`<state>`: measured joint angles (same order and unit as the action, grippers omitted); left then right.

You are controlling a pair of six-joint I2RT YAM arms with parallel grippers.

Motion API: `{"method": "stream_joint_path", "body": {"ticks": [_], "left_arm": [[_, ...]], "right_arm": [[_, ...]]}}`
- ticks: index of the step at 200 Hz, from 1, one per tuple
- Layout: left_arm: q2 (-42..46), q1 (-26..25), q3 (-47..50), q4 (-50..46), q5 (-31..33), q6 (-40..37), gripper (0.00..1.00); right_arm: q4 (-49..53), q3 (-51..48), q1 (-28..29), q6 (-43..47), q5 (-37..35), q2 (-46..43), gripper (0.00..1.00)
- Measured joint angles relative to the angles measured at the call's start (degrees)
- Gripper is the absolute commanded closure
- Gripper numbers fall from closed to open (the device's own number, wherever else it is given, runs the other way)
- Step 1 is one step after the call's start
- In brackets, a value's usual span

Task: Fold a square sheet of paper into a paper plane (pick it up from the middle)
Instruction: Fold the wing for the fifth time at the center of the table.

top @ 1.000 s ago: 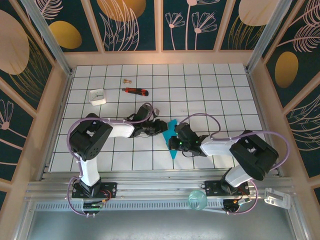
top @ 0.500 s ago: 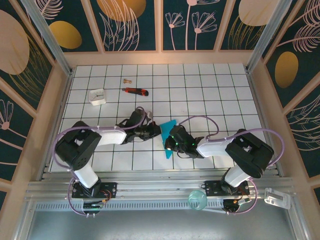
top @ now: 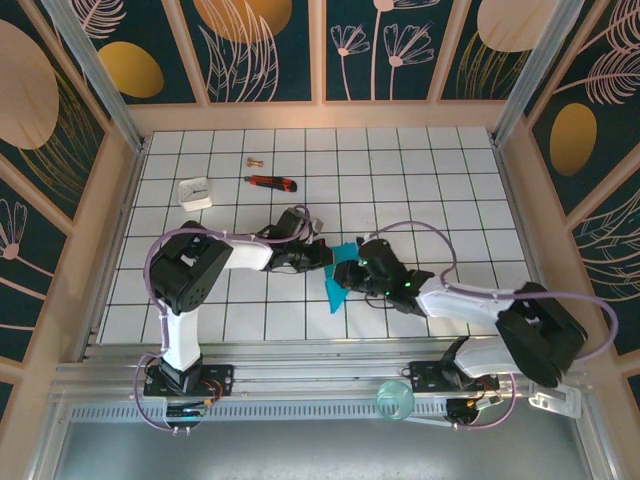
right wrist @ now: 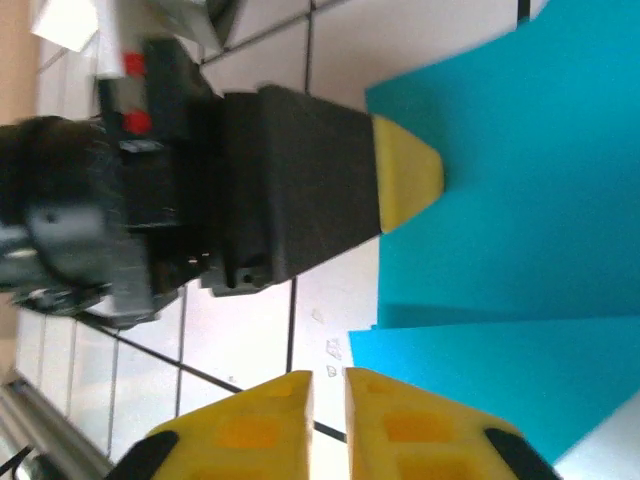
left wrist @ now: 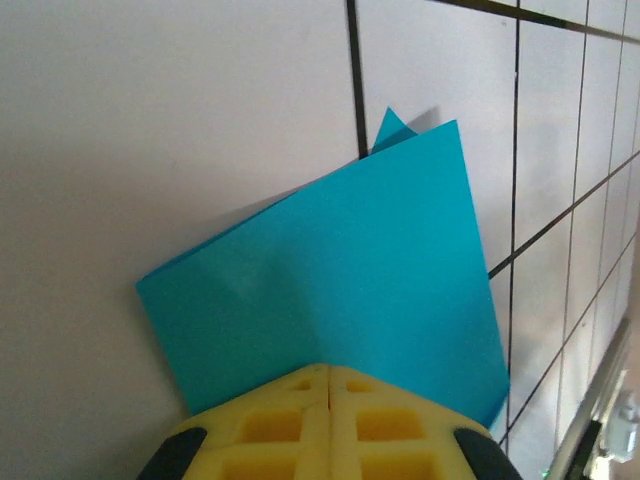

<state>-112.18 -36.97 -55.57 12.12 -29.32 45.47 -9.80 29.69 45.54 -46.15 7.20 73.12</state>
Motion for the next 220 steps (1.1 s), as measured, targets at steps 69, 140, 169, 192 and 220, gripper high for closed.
{"method": "stream_joint_path", "body": {"ticks": [69,140,169,192,220], "left_arm": [[-3.13,0.98,-6.34,-6.38,-2.27,-11.5,0.99],[-3.45,1.2,-6.69,-6.78,-3.43,-13.86,0.97],[-3.5,1.2,-6.71,-6.8,-3.5,-14.03,0.96],[-3.5,1.2,-6.84,-6.93,-3.5,-14.12,0.95],[-3.5,1.2,-7.48,-8.13,-3.32,-14.23,0.9]], "right_arm": [[3.67,-7.17,-20.0,5.81,14.78,-4.57,0.6],[-5.9,-7.21,-20.06,5.35,21.94,7.37,0.58],[-9.86,-6.21,-20.15,5.03,23.41,10.93,0.64],[-12.87,-5.25,-20.15,4.09,24.44,14.14,0.78],[-14.49,-4.94,-20.15,3.21,24.3,15.74,0.94]]}}
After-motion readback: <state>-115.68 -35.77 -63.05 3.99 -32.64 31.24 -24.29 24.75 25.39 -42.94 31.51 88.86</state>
